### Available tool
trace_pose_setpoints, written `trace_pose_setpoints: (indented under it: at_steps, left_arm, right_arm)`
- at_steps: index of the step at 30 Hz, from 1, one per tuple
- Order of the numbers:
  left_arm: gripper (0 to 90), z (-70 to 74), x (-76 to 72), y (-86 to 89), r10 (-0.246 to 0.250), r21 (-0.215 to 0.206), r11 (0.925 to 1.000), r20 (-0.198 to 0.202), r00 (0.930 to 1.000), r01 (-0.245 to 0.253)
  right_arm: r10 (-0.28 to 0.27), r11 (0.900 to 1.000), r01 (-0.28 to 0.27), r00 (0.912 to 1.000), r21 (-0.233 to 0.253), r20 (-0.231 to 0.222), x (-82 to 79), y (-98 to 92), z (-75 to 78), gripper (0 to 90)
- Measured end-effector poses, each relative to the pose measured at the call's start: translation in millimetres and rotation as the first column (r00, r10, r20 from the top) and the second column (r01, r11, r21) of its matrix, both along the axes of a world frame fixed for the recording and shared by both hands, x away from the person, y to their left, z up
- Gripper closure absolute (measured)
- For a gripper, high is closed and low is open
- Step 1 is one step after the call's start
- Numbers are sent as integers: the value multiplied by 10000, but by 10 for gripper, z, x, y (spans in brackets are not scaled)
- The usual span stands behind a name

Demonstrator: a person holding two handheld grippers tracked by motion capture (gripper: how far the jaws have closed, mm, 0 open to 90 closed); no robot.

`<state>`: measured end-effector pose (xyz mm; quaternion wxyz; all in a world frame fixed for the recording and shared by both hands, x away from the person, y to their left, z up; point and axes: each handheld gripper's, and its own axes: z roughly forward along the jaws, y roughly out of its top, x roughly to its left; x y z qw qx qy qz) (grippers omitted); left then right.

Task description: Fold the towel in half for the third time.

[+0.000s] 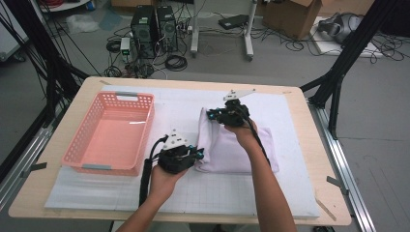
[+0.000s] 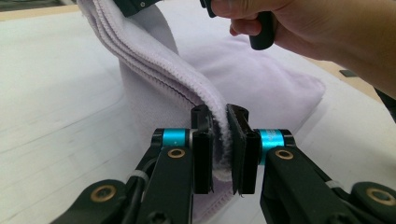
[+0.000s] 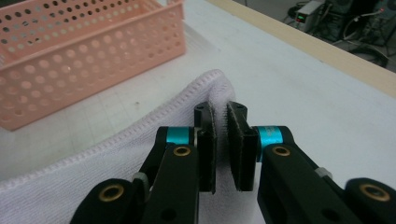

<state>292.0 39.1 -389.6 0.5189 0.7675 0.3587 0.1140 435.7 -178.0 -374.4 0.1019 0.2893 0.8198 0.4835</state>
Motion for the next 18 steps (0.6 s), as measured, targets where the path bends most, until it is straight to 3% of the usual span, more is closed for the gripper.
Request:
trace_pose_setpoints:
  at_steps: [7,18]
  left_arm:
    - [802,-1,91,-401,-713,402,9966,-93,9974,716]
    - [798,-94,159,-819,-989,644,9929,-245,9948,1003]
  right_arm:
    - [-458,9990,458,9989,4,-68,-33,-362,-77,823]
    - [-873,9957,872,9962,-297,-28,-69,-722,-97,821]
